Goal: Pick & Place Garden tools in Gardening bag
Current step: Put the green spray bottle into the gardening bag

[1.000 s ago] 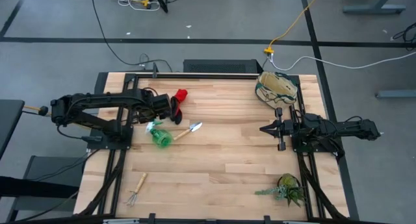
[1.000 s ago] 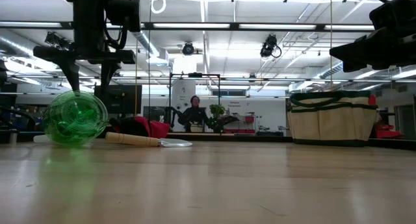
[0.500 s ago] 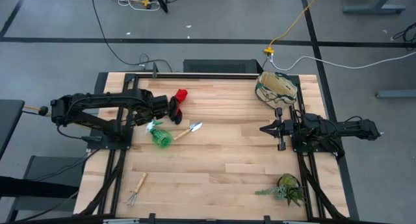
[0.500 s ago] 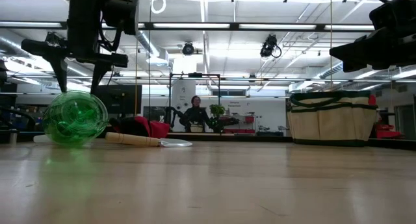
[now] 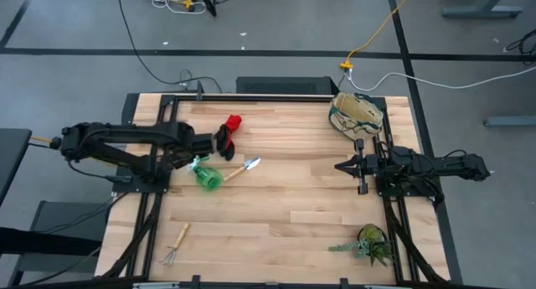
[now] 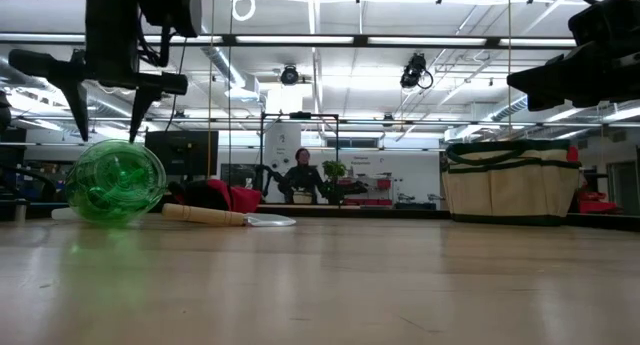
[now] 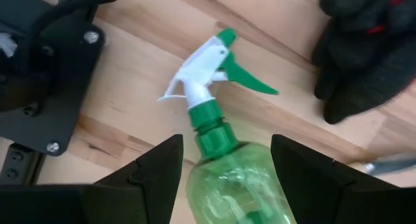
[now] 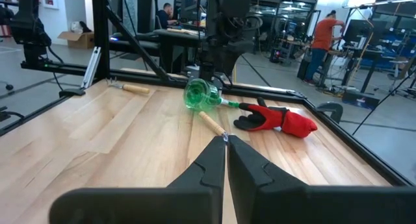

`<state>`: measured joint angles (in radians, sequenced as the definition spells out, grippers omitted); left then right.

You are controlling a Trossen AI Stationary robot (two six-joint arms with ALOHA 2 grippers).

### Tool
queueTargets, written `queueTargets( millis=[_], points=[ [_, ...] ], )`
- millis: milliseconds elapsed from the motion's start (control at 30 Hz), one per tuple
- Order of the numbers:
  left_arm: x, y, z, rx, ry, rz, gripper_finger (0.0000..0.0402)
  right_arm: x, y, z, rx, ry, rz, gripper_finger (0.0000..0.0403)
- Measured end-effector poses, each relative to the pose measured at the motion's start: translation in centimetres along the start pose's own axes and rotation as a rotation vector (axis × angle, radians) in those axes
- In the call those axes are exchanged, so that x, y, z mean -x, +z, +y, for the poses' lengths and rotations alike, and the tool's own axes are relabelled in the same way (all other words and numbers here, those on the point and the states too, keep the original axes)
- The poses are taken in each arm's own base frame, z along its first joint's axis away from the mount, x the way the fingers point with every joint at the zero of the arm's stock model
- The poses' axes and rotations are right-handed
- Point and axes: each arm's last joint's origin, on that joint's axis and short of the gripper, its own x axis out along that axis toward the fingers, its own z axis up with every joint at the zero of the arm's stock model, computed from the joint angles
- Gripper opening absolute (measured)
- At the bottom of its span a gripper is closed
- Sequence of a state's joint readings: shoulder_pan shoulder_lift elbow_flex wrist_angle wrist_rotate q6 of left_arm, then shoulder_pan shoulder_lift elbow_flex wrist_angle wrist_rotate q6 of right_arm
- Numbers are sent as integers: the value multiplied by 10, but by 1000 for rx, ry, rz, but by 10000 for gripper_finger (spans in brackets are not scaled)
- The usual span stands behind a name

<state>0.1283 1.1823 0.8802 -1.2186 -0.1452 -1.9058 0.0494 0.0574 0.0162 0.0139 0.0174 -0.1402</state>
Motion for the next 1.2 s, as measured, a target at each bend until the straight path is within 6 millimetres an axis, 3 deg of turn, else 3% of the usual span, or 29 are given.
queueTargets(
  millis=[300, 1200],
  points=[
    [-19, -8, 16, 55, 3, 42, 241, 0, 0, 0, 0, 0, 1, 23],
    [-85, -18, 33, 193, -102, 104, 241, 0, 0, 0, 0, -1, 1, 23]
  ],
)
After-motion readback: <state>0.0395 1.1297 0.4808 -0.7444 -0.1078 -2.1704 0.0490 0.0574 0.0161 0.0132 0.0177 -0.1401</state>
